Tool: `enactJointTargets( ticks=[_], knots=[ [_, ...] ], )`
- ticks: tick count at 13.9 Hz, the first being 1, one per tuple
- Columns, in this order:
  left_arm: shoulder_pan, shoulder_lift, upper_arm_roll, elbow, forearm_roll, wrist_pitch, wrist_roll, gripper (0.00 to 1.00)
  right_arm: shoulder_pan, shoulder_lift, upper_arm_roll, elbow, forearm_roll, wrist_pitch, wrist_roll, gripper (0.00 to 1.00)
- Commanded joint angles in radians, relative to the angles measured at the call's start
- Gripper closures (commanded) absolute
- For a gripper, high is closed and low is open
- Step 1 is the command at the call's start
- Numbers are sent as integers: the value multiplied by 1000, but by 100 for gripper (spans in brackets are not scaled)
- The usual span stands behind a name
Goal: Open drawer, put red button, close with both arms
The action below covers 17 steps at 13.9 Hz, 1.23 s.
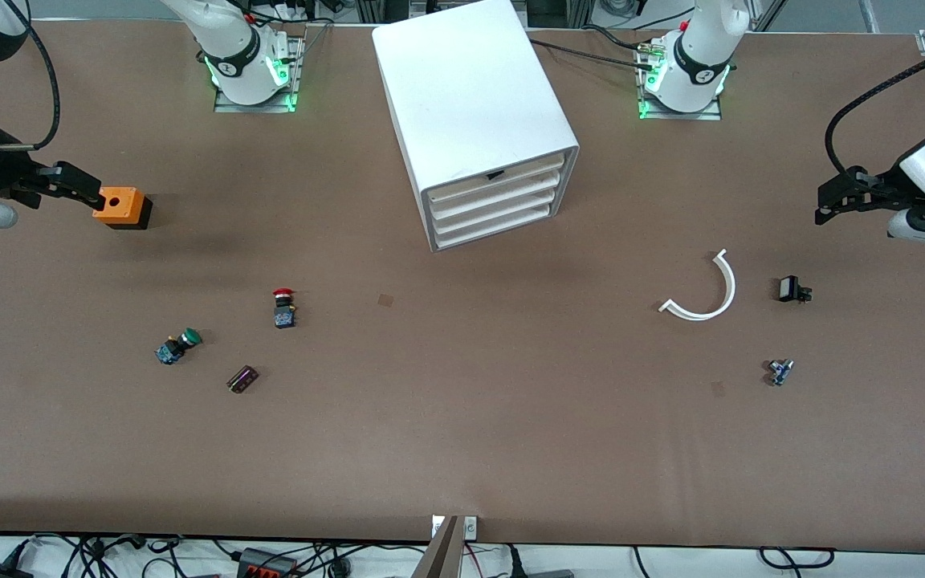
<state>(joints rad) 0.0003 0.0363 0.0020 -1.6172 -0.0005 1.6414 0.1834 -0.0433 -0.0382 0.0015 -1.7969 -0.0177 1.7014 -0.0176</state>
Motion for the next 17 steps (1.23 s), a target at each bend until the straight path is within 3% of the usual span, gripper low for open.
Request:
enactJointTargets(
  ticks=[1, 11, 17],
  knots=[
    [3, 11, -2, 26, 16, -21, 11, 0, -10, 12, 12, 16, 2, -5, -2, 0],
    [1, 11, -3, 26, 13, -25, 8, 0, -4, 40, 12, 21, 1, -2, -2, 0],
    [-16, 16, -34, 30, -53, -249, 18, 0, 86, 262, 14, 177, 22, -11, -13, 0]
  ],
)
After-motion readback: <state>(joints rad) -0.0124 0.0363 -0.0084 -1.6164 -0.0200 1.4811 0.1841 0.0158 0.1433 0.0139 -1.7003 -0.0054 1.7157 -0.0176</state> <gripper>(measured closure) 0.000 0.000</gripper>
